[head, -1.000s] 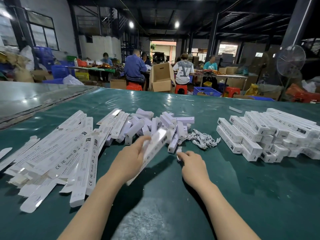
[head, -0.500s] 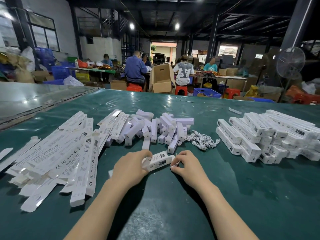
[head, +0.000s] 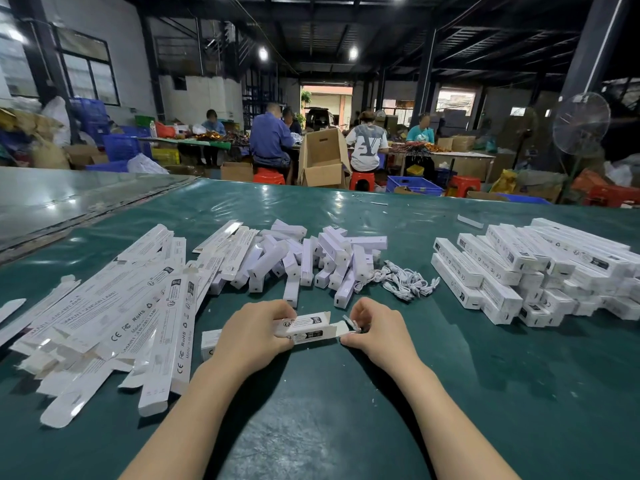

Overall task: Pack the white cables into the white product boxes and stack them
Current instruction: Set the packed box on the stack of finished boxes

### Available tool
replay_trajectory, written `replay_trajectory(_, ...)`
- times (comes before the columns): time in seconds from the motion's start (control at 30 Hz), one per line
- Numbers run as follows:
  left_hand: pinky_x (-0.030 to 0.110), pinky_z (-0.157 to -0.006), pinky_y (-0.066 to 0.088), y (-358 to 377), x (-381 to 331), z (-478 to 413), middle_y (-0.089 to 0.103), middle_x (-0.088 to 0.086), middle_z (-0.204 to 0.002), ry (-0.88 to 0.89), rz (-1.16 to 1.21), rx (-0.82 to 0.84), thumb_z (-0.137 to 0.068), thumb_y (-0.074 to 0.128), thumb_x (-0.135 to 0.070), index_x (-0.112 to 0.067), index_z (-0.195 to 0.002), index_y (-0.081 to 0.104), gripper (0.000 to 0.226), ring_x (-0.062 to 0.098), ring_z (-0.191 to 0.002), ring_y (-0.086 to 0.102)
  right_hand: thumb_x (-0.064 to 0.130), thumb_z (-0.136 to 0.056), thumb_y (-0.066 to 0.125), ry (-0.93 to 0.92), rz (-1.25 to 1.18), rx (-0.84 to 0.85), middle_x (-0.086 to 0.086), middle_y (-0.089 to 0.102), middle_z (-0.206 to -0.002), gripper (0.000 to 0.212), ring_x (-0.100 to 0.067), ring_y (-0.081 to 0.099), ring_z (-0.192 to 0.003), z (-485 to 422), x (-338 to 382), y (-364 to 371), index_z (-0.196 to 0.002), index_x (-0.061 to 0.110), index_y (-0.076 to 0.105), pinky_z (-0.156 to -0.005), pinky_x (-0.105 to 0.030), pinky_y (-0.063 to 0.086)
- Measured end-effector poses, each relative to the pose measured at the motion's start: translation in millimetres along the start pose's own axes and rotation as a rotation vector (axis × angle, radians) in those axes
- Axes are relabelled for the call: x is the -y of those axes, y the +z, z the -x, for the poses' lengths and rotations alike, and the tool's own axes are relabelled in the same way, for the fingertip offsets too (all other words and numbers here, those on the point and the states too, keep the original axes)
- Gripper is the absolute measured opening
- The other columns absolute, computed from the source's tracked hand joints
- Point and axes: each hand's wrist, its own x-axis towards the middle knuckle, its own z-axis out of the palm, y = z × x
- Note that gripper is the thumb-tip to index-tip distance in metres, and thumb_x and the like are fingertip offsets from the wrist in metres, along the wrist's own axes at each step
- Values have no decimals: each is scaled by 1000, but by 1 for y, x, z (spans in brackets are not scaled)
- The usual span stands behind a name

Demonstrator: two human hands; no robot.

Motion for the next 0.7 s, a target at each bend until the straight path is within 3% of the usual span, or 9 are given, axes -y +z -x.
replay_trajectory(0.23,25,-75,43,-5,1,1,66,-16,-90,13,22,8,-67,73,-22,-34,-92,68,28,8,-89,58,11,-66,75,19,-42,-90,5,62,-66,22,-12,54,-64,1,-3,0,-64,20,55,-55,-14,36)
replay_trajectory(0.33,26,-77,45,-7,0,1,67,-15,-88,12,36,32,-65,74,-22,-34,-90,68,28,7,-86,59,5,-68,76,86,-294,-173,9,63,-61,26,-4,58,-59,2,-3,-5,-59,21,58,-55,-7,40)
replay_trajectory(0.43,26,-78,46,-8,0,1,66,-15,-86,14,48,66,-65,74,-21,-33,-89,68,28,7,-86,59,0,-67,77,77,-536,-104,5,66,-58,25,-2,57,-54,4,3,-7,-58,18,62,-56,-12,44)
replay_trajectory(0.53,27,-79,47,-8,1,0,66,-16,-86,12,68,82,-64,74,-20,-34,-88,68,28,7,-88,60,0,-69,74,46,-396,18,7,65,-57,28,2,55,-51,7,9,-1,-56,22,63,-57,-11,43)
replay_trajectory(0.7,27,-86,47,-8,2,0,68,-15,-93,32,123,149,-63,76,-16,-33,-89,68,31,4,-92,61,4,-70,74,36,-319,-3,8,60,-51,27,4,49,-42,8,13,1,-54,23,63,-48,-8,37)
